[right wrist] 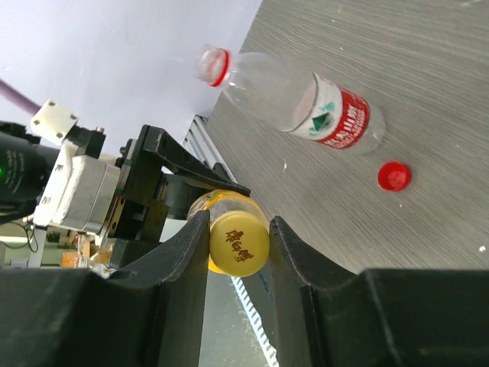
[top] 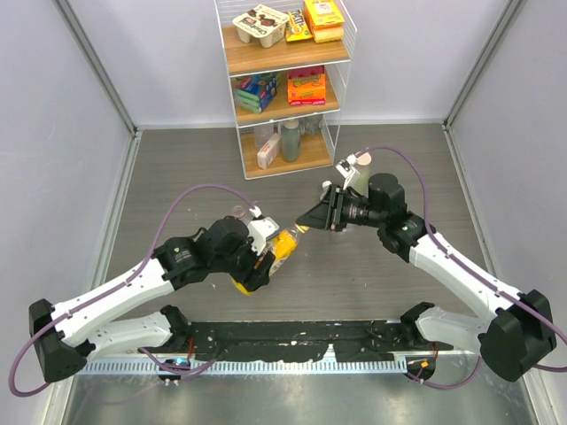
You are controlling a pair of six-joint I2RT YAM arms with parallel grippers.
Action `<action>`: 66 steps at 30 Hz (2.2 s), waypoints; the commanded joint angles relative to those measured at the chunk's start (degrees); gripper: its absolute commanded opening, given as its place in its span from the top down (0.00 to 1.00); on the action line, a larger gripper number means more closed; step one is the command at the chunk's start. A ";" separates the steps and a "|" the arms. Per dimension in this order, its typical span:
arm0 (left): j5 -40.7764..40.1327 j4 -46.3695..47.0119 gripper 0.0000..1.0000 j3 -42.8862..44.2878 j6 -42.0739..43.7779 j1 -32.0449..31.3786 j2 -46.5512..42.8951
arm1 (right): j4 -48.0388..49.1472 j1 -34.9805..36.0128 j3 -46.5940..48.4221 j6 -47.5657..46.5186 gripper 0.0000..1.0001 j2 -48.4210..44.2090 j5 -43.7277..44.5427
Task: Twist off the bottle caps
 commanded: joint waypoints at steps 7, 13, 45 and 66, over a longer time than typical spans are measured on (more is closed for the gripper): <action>11.95 4.97 1.00 2.69 -0.80 -0.08 -4.24 | 11.32 0.09 2.14 -5.64 0.99 -4.09 -7.78; 21.70 6.73 1.00 3.58 -1.06 -0.17 -4.50 | 15.10 -0.09 0.30 -6.88 0.98 -7.51 -11.82; 58.89 24.57 1.00 2.87 -10.82 -0.17 -7.49 | 24.96 0.09 2.76 -10.57 0.99 -19.12 -25.72; 60.57 23.44 1.00 0.94 -10.20 -0.17 -7.40 | 22.06 0.00 3.90 -13.65 0.96 -22.11 -22.65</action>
